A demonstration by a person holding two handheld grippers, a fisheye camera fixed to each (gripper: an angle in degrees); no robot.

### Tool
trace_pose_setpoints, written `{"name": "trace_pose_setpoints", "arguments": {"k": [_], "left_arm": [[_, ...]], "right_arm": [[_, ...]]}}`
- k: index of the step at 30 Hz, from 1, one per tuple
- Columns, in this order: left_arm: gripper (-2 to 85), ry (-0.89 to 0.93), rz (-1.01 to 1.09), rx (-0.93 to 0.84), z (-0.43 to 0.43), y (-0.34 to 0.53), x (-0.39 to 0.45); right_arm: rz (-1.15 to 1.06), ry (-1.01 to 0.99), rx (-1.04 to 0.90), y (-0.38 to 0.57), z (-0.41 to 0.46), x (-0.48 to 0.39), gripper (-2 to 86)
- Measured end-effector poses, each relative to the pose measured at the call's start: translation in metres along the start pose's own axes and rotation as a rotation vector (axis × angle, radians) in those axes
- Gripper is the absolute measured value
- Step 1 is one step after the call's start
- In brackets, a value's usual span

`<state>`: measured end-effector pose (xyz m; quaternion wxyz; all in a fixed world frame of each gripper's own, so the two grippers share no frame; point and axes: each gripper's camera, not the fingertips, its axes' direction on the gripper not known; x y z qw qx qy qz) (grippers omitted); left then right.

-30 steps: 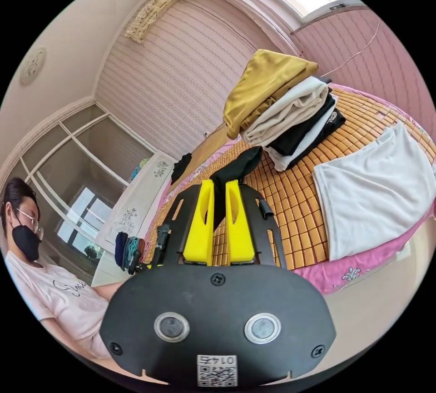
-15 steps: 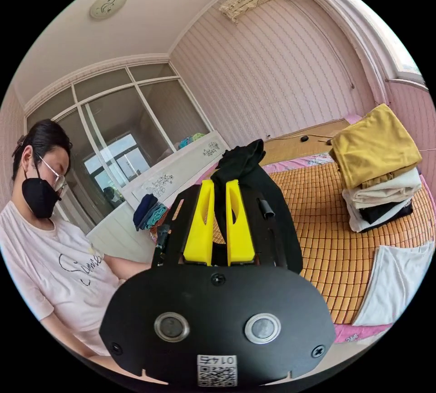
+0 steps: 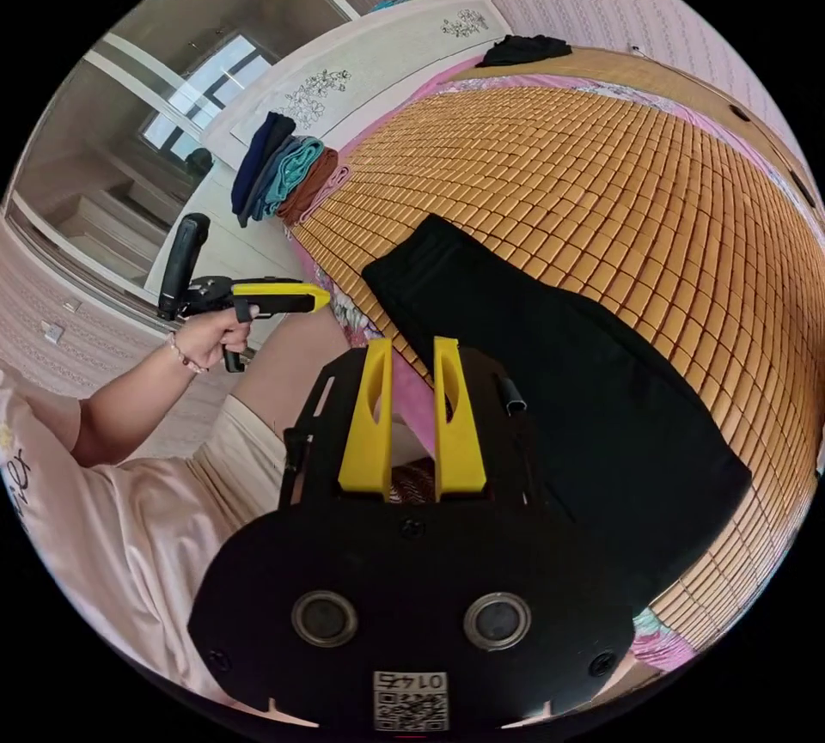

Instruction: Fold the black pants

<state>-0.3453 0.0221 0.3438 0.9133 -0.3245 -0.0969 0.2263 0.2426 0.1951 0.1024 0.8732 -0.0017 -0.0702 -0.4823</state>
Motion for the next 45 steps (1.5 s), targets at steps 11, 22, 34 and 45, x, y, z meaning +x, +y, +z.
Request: {"name": "trace_pose_setpoints", "arguments": {"k": [11,22,34,45], "left_arm": [[5.2,-0.07,0.093,-0.067,0.07,-0.042,0.022],[-0.8,0.006,0.103,0.157,0.019,-0.004,0.005],[4.2,0.041,-0.008,0.093,0.062,0.011,-0.04],[7.4,0.084,0.034,0.081,0.074,0.008,-0.046]], "right_arm": [[0.021,0.117,-0.103,-0.029,0.032,-0.008,6.7],[-0.077,0.041,-0.089,-0.112,0.065,-0.049,6.2],[-0.384,0.295,-0.269,-0.274,0.179,-0.113,10.0],[-0.483,0.28,-0.497,-0.349,0.267,-0.133,3.3]]}}
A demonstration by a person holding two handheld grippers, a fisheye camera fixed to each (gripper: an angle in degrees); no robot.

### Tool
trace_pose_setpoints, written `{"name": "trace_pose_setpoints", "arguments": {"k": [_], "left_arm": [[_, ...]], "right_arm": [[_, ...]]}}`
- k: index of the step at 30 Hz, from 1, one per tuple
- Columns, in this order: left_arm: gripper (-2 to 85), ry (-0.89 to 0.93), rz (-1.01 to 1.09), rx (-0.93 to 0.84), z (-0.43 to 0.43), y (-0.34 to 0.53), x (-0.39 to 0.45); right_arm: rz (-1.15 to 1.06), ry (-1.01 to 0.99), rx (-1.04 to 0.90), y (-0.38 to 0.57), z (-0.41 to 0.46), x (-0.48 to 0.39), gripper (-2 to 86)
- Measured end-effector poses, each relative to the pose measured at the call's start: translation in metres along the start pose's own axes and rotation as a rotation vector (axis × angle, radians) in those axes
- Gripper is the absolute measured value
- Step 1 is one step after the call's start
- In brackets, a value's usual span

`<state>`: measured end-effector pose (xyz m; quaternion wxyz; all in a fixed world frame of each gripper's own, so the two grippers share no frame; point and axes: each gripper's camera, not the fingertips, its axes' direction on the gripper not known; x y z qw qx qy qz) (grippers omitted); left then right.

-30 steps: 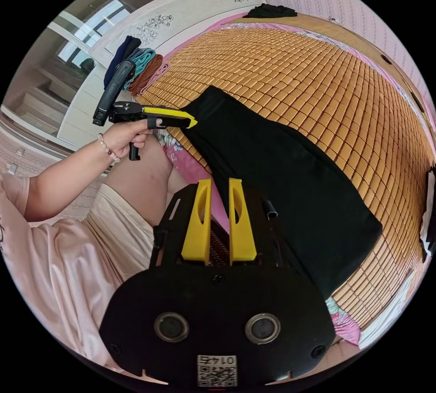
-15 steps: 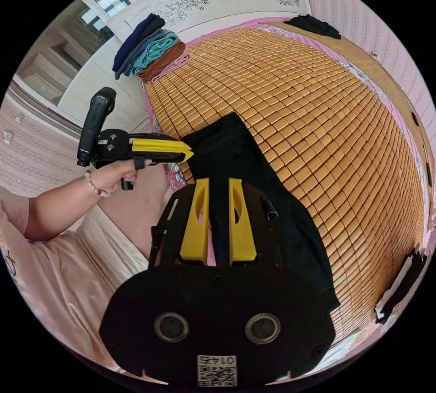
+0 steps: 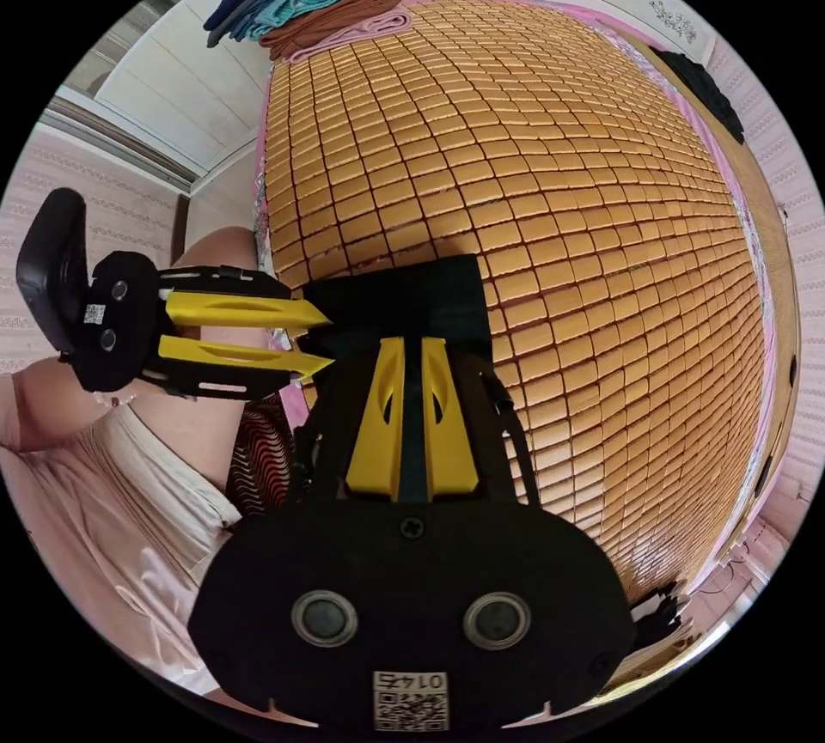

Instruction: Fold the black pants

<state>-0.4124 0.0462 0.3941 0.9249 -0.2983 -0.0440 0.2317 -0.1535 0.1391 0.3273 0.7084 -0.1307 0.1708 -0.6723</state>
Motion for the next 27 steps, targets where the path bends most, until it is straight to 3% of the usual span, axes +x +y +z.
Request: {"name": "trace_pose_setpoints", "arguments": {"k": [9,13,17,22,27], "left_arm": [[0.3,0.005,0.045,0.076,-0.038,-0.01,0.016],[1.6,-0.084,-0.028,0.129,-0.057,-0.025,0.004],[4.6,-0.142,-0.116,-0.027,-0.036,-0.041,-0.015],[1.6,-0.096,0.041,0.015,-0.052,-0.039,0.03],[-0.8,0.057,0.367,-0.191,-0.012,-0.051,0.137]], "right_arm": [[-0.178,-0.026,0.138,-0.017,-0.052,-0.005,2.3],[-0.048,-0.066,0.183,-0.055,-0.064,0.014,6.2],[0.109,-0.063,0.111,-0.055,-0.048,0.032,8.1],[0.216,0.075,0.167,0.038,-0.055,0.032,1.5],[0.363,0.192,0.011,0.105,-0.021,0.025,-0.1]]}}
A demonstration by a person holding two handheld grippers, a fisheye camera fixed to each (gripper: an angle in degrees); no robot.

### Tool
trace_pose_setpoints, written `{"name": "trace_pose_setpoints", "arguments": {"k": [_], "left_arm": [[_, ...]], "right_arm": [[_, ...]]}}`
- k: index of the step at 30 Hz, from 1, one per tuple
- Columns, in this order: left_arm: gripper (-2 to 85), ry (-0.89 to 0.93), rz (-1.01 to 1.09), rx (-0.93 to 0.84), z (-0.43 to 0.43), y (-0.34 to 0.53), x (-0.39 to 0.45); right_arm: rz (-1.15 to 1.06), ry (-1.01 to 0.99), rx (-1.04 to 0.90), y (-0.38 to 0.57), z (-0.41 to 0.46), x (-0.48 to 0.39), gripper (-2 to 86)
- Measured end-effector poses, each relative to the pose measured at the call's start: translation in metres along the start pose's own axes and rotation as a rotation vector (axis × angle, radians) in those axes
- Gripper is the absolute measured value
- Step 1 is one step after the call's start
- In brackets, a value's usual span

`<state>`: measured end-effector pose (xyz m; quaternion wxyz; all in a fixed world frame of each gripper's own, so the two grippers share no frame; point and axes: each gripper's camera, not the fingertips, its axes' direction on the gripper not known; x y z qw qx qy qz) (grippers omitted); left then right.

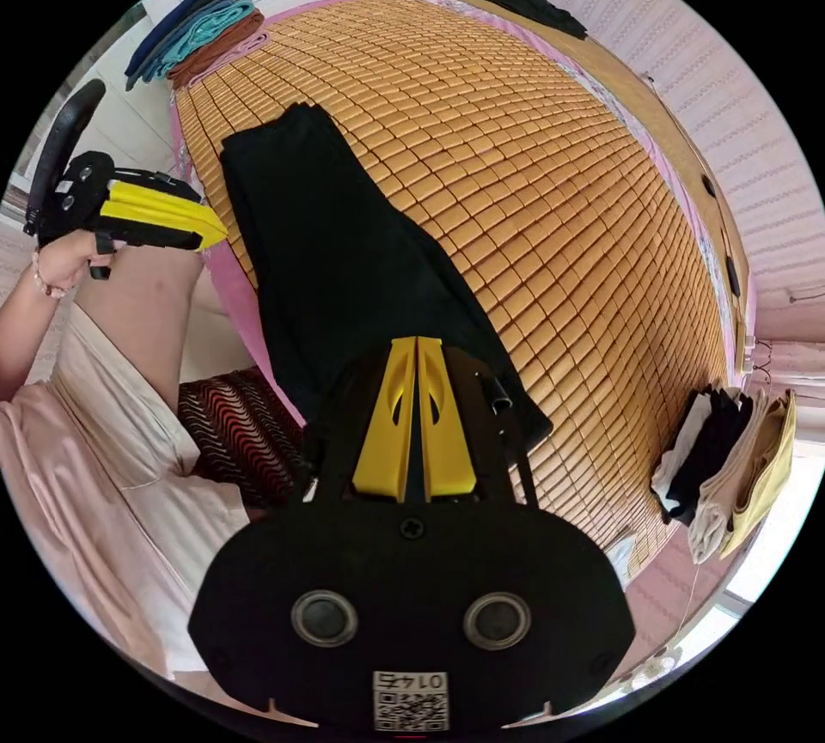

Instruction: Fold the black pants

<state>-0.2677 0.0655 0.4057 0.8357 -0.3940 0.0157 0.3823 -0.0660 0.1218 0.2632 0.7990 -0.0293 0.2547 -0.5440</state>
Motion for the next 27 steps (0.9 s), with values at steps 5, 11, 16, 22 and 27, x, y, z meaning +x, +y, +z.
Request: {"name": "trace_pose_setpoints", "arguments": {"k": [5,11,16,22,27], "left_arm": [[-1.0,0.013,0.122,-0.044,0.016,-0.044,0.055],[-1.0,-0.068,0.166,0.0,0.008,-0.08,0.076],[-1.0,-0.161,0.3,-0.084,0.03,-0.089,0.1],[-1.0,-0.149,0.327,-0.09,0.021,-0.099,0.112],[-1.0,-0.153,0.37,-0.121,0.016,-0.11,0.124]], "right_arm": [[-0.038,-0.082,-0.037,-0.038,0.007,-0.006,-0.4],[-0.06,-0.001,-0.241,-0.109,0.049,-0.013,-0.3],[-0.058,-0.043,-0.221,-0.121,0.046,-0.001,-0.4],[-0.143,-0.026,-0.239,-0.141,0.037,0.012,-0.5],[-0.213,-0.065,-0.35,-0.152,0.053,0.025,-0.4]]}}
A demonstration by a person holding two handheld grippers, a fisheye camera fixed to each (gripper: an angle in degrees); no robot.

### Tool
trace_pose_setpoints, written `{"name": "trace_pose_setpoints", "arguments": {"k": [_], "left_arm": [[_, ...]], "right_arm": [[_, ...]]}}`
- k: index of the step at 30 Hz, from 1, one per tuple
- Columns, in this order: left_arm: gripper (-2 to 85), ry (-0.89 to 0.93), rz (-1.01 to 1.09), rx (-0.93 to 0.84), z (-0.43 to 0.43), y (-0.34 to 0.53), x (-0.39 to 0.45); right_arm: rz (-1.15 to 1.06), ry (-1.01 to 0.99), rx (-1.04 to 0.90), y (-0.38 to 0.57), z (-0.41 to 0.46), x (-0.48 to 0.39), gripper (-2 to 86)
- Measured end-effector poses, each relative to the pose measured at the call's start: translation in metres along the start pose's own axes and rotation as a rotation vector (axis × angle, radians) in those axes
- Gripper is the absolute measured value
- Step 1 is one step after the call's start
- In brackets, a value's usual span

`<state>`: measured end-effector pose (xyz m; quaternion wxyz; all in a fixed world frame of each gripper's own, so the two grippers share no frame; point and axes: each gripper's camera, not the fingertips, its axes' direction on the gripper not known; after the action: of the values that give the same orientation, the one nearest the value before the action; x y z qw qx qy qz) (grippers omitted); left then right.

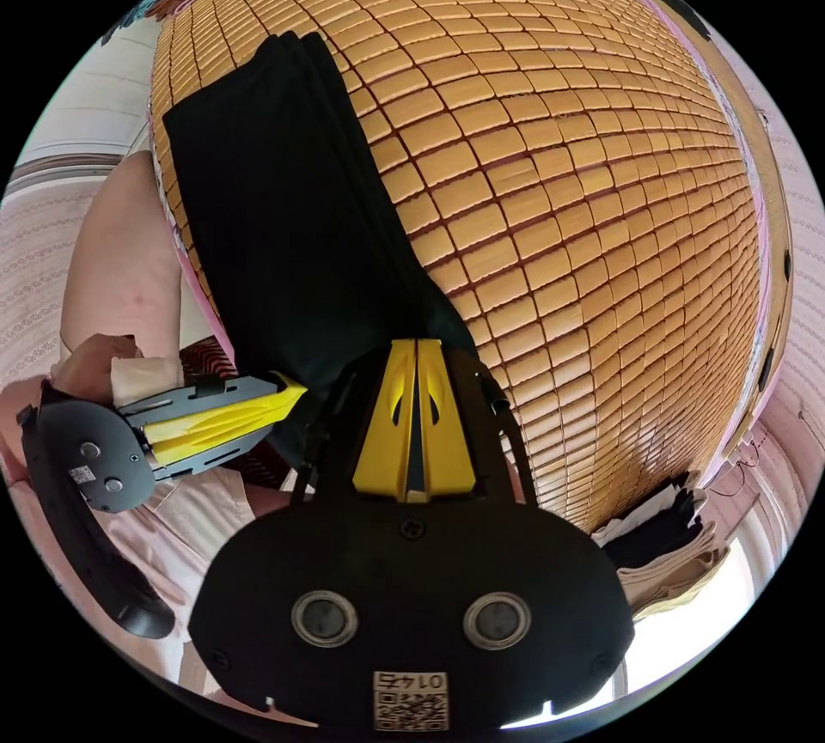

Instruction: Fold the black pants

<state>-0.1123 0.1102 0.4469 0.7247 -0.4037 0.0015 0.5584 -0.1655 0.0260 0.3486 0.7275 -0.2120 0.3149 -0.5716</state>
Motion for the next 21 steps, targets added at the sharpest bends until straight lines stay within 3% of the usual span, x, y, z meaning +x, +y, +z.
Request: {"name": "trace_pose_setpoints", "arguments": {"k": [15,18,21], "left_arm": [[-1.0,0.047,0.032,0.003,-0.022,-0.012,0.009],[-1.0,-0.032,0.028,0.012,-0.033,-0.013,0.022],[-1.0,-0.082,0.019,0.062,-0.052,-0.01,0.031]], "right_arm": [[0.014,-0.272,-0.156,0.029,0.026,0.075,-0.7],[0.057,-0.268,-0.043,0.065,0.029,0.08,-0.5],[0.159,-0.266,0.215,0.134,0.029,0.086,-0.4]]}}
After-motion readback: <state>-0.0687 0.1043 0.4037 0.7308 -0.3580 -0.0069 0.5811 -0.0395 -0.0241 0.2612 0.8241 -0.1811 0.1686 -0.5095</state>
